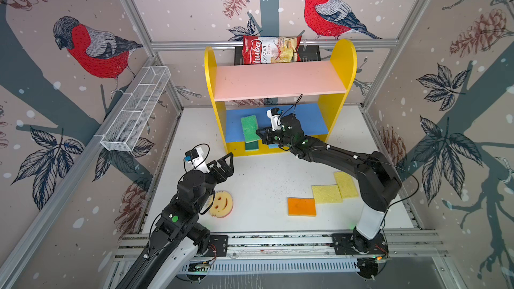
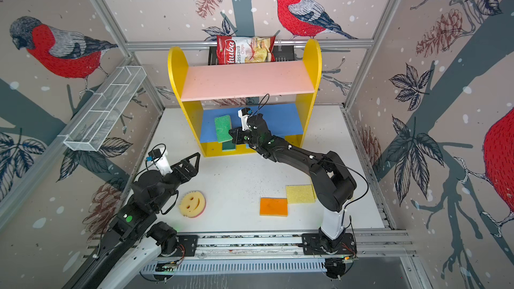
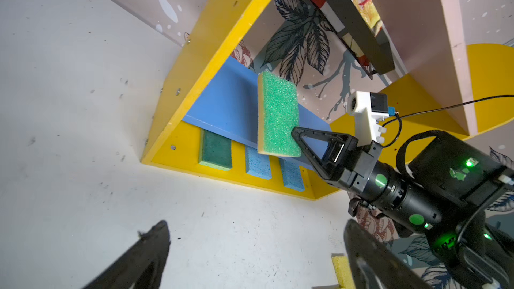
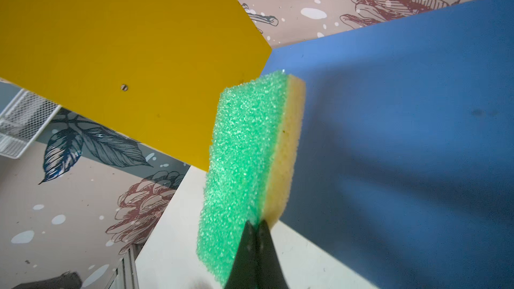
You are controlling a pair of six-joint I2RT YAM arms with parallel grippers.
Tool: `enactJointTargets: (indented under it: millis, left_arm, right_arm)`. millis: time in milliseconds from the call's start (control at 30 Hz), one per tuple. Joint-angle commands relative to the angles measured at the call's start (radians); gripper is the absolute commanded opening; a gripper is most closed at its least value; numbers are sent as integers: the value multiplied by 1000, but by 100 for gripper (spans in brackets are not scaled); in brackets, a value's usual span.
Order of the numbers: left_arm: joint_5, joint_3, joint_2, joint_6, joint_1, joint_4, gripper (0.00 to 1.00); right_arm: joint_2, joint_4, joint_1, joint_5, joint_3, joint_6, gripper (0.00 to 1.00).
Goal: Place and organize the cleaning sponges onto the shelf
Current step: 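Place the green sponge on the blue shelf with right gripper while left withdraws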
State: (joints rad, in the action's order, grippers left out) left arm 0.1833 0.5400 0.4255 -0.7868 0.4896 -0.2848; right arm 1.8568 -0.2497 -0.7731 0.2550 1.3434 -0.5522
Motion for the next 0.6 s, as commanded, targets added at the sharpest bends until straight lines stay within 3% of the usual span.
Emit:
enactJointTargets:
  millis: [0,200,567]
  left_arm:
    - [50,-2,-29,-12,-1,-86,96]
    - [74,8,-54,-17,0,-125,96]
    - [73,-7,-46,-31,-1,-119,96]
  right_arm:
    - [49,43,-3,-43,69,27,0]
    - [138,110,-2,-75,170,10,0]
    - [175,131,-2,-135,194,-58,3]
